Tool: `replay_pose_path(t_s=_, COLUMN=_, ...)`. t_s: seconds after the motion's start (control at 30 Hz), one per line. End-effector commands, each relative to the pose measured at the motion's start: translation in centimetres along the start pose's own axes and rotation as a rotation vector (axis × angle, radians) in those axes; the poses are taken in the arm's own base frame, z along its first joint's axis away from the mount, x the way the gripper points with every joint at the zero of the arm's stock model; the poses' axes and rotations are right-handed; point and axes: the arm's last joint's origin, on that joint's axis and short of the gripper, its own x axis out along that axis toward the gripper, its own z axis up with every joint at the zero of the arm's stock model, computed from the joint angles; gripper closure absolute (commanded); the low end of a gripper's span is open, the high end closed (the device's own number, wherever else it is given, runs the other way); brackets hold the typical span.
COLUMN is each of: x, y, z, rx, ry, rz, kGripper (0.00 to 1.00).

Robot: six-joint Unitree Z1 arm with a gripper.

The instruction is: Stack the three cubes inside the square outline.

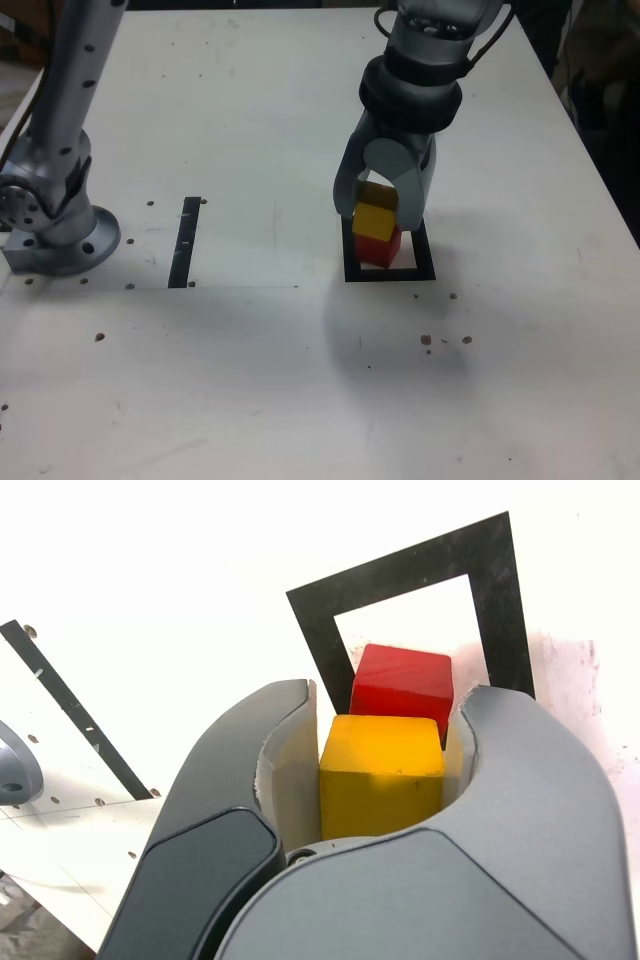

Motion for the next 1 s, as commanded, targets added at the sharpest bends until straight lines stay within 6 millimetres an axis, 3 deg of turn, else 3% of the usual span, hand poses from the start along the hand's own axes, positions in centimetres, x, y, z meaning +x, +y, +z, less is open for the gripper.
replay_pose_path(t_s=0.0, x=0.0, y=0.1, z=0.0, rx=-0.001, ry=-0.003, rz=0.003, kGripper=0.79)
replay_pose_path(t_s=0.27, x=0.0, y=0.1, z=0.1, rx=0.001, ry=-0.017, rz=0.005, kGripper=0.71)
replay_pose_path(t_s=0.57, x=0.3, y=0.3, z=0.3, rx=-0.002, ry=-0.026, rz=0.007, kGripper=0.47)
replay_pose_path(t_s=0.77, x=0.7, y=0.4, z=0.3, rx=-0.005, ry=-0.017, rz=0.006, kGripper=0.25)
replay_pose_path(t_s=0.97, x=1.2, y=0.7, z=0.1, rx=-0.011, ry=0.005, rz=0.016, kGripper=0.18)
